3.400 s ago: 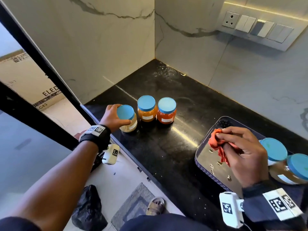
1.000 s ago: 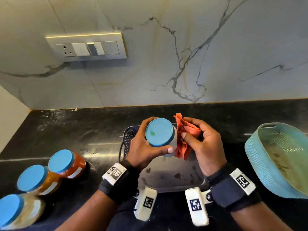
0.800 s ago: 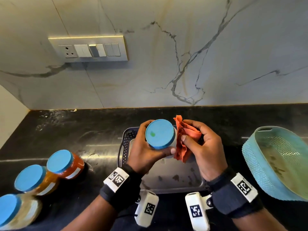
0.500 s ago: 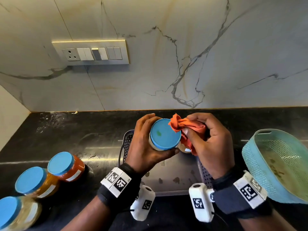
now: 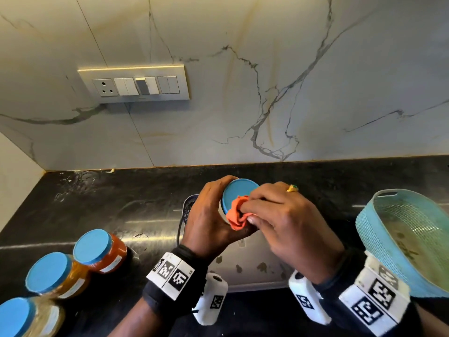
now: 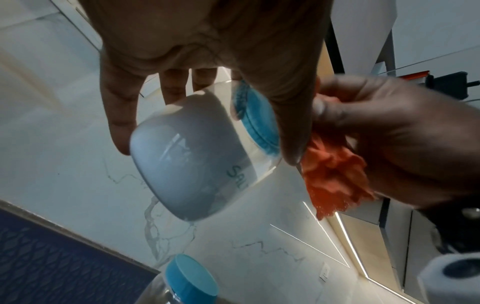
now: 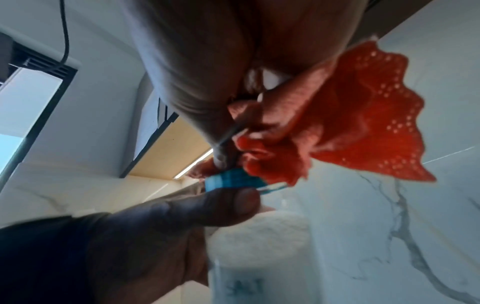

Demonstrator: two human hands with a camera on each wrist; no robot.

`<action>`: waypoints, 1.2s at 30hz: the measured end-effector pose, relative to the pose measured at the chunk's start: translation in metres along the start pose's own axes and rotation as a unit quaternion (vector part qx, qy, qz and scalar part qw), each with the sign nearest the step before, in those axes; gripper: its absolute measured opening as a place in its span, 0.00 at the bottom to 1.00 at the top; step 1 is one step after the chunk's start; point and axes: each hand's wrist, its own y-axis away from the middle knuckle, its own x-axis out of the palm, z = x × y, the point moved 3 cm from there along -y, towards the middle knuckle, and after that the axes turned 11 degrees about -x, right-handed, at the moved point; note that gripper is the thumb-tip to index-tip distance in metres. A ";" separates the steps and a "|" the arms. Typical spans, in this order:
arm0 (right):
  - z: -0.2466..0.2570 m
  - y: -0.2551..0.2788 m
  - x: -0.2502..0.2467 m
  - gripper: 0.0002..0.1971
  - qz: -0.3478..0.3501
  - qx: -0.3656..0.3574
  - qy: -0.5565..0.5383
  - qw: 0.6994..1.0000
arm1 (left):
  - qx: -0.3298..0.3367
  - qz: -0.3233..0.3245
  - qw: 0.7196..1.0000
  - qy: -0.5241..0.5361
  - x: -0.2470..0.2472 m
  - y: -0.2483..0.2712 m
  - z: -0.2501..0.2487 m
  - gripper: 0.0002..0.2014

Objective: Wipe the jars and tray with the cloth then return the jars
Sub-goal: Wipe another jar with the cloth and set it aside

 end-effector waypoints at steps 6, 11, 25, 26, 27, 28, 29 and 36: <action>-0.032 -0.005 0.004 0.10 -0.032 0.102 0.022 0.994 | 0.018 0.022 0.999 -0.027 0.009 0.003 -0.005 0.42; -0.008 -0.019 0.013 0.09 -0.015 0.063 -0.074 0.995 | 0.037 0.007 0.999 -0.024 0.001 -0.002 -0.001 0.40; -0.007 -0.023 0.013 0.10 -0.003 0.084 -0.089 0.992 | 0.049 0.014 0.998 -0.035 -0.001 -0.004 -0.002 0.40; 0.000 -0.019 0.011 0.10 0.010 0.063 -0.094 0.994 | 0.042 0.008 0.998 -0.036 -0.005 -0.004 0.001 0.41; 0.003 -0.013 0.008 0.09 0.020 0.043 -0.091 0.995 | 0.035 0.002 0.999 -0.039 -0.009 -0.005 0.002 0.41; 0.002 -0.006 0.003 0.09 0.027 0.031 -0.083 0.996 | 0.032 -0.003 0.999 -0.044 -0.012 -0.004 0.003 0.42; -0.003 0.001 0.000 0.10 0.030 0.032 -0.075 0.996 | 0.031 -0.005 0.998 -0.051 -0.014 -0.003 0.002 0.43; -0.033 -0.018 0.000 0.12 -0.044 0.131 -0.044 0.989 | 0.041 0.013 0.998 -0.040 -0.004 -0.001 -0.013 0.42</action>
